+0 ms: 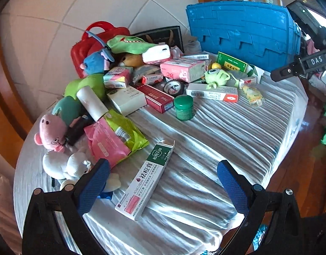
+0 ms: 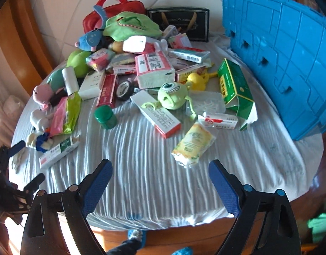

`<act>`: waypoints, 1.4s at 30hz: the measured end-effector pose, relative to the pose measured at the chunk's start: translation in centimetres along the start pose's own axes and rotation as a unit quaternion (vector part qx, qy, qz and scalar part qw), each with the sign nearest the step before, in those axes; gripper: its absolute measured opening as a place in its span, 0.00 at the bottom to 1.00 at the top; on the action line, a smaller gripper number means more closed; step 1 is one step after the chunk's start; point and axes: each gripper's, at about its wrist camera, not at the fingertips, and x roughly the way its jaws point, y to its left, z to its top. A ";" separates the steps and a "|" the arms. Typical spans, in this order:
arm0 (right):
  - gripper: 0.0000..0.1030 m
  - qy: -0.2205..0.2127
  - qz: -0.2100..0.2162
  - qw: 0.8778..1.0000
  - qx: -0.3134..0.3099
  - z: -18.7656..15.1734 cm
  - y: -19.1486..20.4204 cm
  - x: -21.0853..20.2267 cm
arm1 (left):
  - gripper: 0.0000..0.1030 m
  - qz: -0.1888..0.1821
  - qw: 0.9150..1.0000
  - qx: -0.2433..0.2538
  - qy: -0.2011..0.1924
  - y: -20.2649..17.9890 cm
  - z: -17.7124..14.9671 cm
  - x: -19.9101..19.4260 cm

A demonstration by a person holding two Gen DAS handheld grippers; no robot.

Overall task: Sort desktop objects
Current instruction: 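Move the left tool toward the acne cream box while the right tool approaches the wipes pack, then grasp the white-green acne cream box with the left tool while the right tool grasps the yellow wipes pack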

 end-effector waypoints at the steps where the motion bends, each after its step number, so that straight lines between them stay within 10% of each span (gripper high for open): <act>1: 0.91 0.004 -0.001 1.000 0.012 0.0 0.0 0.6 | 0.99 -0.024 1.000 0.014 0.007 0.4 0.0 0.9; 13: 0.91 0.046 -0.044 0.994 0.091 0.5 -3.6 8.3 | 0.78 -0.147 0.983 0.079 0.080 2.8 -1.8 8.0; 19: 0.60 0.067 -0.074 0.988 0.117 1.0 -5.1 11.6 | 0.79 -0.147 0.985 0.038 0.076 3.9 -2.2 8.2; 31: 0.48 0.064 -0.116 0.987 0.090 2.3 -3.5 11.3 | 0.97 -0.121 0.989 0.008 0.079 4.5 -2.2 8.8; 40: 0.46 0.058 -0.122 0.987 0.091 2.6 -3.3 10.8 | 0.33 -0.144 0.985 0.018 0.093 4.2 -1.2 8.1; 42: 0.46 0.054 -0.124 0.987 0.090 2.6 -3.2 10.9 | 0.32 -0.138 0.986 0.017 0.093 3.9 -1.1 8.1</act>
